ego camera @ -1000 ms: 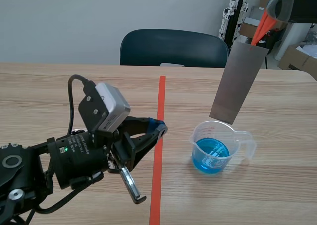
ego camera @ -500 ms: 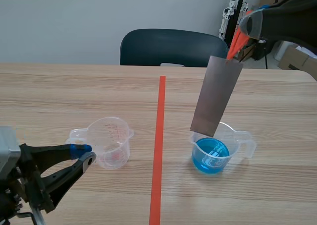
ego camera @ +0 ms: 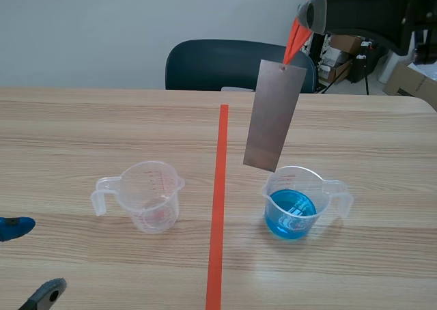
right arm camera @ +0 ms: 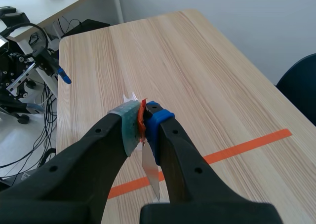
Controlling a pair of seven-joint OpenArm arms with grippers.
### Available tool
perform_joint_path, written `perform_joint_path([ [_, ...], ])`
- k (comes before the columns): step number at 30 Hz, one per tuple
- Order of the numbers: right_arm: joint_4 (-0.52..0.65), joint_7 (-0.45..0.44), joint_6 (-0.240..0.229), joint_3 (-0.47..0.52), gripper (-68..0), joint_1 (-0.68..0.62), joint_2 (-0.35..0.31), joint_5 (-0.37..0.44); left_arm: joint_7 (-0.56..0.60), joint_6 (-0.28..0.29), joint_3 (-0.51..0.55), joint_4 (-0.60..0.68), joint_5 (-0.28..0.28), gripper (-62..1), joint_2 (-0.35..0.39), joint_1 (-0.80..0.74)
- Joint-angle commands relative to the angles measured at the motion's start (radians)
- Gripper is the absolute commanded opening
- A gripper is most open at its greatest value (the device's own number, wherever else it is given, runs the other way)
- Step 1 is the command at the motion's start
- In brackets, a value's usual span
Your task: Do the redox reaction experiment. move the plate over the left beaker
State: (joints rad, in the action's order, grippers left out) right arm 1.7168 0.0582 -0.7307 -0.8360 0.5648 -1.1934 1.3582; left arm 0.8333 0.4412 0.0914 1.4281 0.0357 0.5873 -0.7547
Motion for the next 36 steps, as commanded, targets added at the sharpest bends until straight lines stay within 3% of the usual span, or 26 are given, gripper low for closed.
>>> perform_joint_path([
  [1, 0.005, 0.003, -0.01, 0.032, -67.3, 0.02, 0.013, 0.015, 0.016, -0.002, 0.016, 0.006, -0.01, -6.5, -0.002, -0.024],
  [6, 0.005, 0.077, -0.01, 0.076, -67.3, 0.02, 0.075, 0.015, 0.029, -0.002, 0.061, 0.006, -0.012, 1.4, -0.002, -0.101],
  [11, 0.005, 0.143, -0.01, 0.109, -67.3, 0.02, 0.14, 0.016, 0.121, -0.002, 0.1, 0.006, -0.018, 1.4, -0.003, -0.179],
  [21, 0.005, 0.295, 0.001, 0.151, -67.3, 0.02, 0.282, 0.016, 0.158, -0.006, 0.17, 0.006, -0.037, 1.4, -0.027, -0.278],
  [28, 0.005, 0.387, 0.005, 0.176, -67.3, 0.02, 0.376, 0.015, 0.173, -0.006, 0.175, 0.006, -0.146, 1.4, -0.04, -0.319],
  [36, 0.005, 0.517, 0.005, 0.233, -67.3, 0.02, 0.503, 0.014, 0.207, -0.006, 0.186, 0.006, -0.152, 1.4, -0.111, -0.32],
])
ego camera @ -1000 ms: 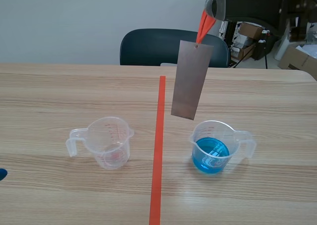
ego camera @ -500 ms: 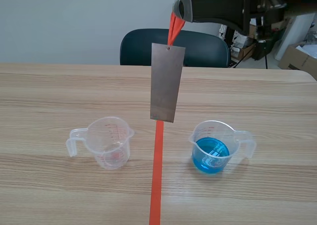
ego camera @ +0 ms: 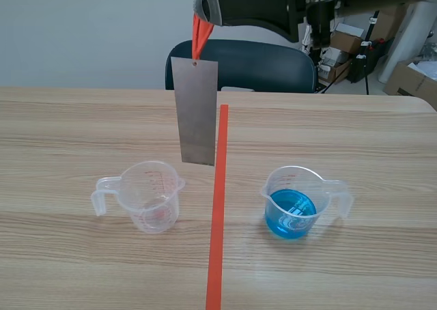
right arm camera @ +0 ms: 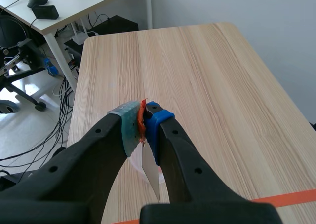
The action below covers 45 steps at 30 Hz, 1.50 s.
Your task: Do the redox reaction experiment. move the plate over the left beaker
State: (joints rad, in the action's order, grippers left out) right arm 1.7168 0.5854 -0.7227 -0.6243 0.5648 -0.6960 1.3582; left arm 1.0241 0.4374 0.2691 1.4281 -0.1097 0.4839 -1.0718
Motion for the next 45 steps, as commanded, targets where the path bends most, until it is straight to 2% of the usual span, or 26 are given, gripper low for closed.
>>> perform_joint_path([
  [1, 0.005, 0.005, -0.002, 0.027, -67.3, 0.02, 0.021, 0.014, 0.016, -0.002, 0.008, 0.006, -0.007, 1.4, -0.013, -0.003],
  [6, 0.003, 0.072, 0.002, 0.051, -67.3, 0.02, 0.103, -0.002, 0.011, -0.003, 0.008, 0.006, -0.007, 1.4, -0.05, 0.009],
  [9, 0.003, 0.109, 0.027, 0.062, -67.3, 0.02, 0.153, -0.034, 0.009, -0.002, 0.008, 0.006, -0.005, 1.4, -0.074, 0.026],
  [17, 0.003, 0.19, 0.028, 0.076, -67.3, 0.02, 0.284, -0.082, -0.109, -0.002, 0.006, 0.004, -0.002, 1.4, -0.146, 0.094],
  [22, -0.01, 0.227, 0.069, 0.076, -67.3, 0.02, 0.366, -0.14, -0.109, -0.005, 0.006, 0.004, 0.005, 1.4, -0.186, 0.094],
  [28, -0.049, 0.23, 0.072, 0.076, -67.3, 0.019, 0.444, -0.196, -0.096, -0.01, 0.006, -0.019, 0.06, 1.4, -0.224, 0.111],
  [31, -0.073, 0.238, 0.072, 0.076, -67.3, 0.019, 0.48, -0.216, -0.054, -0.01, 0.006, -0.062, 0.084, 1.4, -0.245, 0.132],
  [38, -0.118, 0.241, 0.072, 0.075, -67.3, 0.019, 0.529, -0.233, 0.075, -0.018, 0.006, -0.134, 0.222, 1.4, -0.274, 0.169],
  [45, -0.124, 0.271, 0.087, 0.074, -67.3, 0.017, 0.558, -0.229, 0.11, -0.035, 0.006, -0.14, 0.227, 1.4, -0.273, 0.175],
])
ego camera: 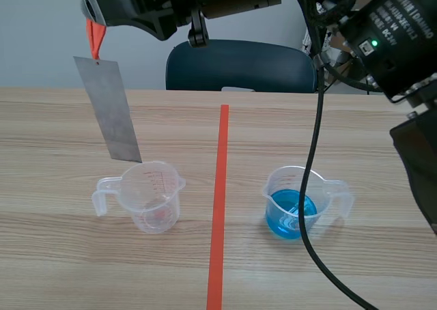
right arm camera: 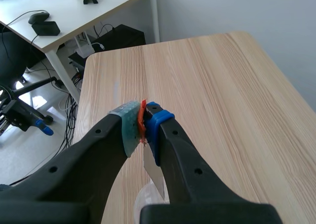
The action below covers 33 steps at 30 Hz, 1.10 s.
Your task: Do the redox reaction experiment. move the plate over the left beaker
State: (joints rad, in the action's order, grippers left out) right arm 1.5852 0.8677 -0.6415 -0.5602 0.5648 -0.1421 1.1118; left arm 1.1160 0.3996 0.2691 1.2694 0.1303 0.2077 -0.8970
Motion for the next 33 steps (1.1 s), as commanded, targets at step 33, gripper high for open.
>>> perform_joint_path([
  [33, 0.008, 0.072, 0.051, 0.01, -67.3, 0.017, 0.003, 0.025, 0.018, 0.003, 0.006, 0.019, -0.013, 1.4, 0.004, 0.0],
])
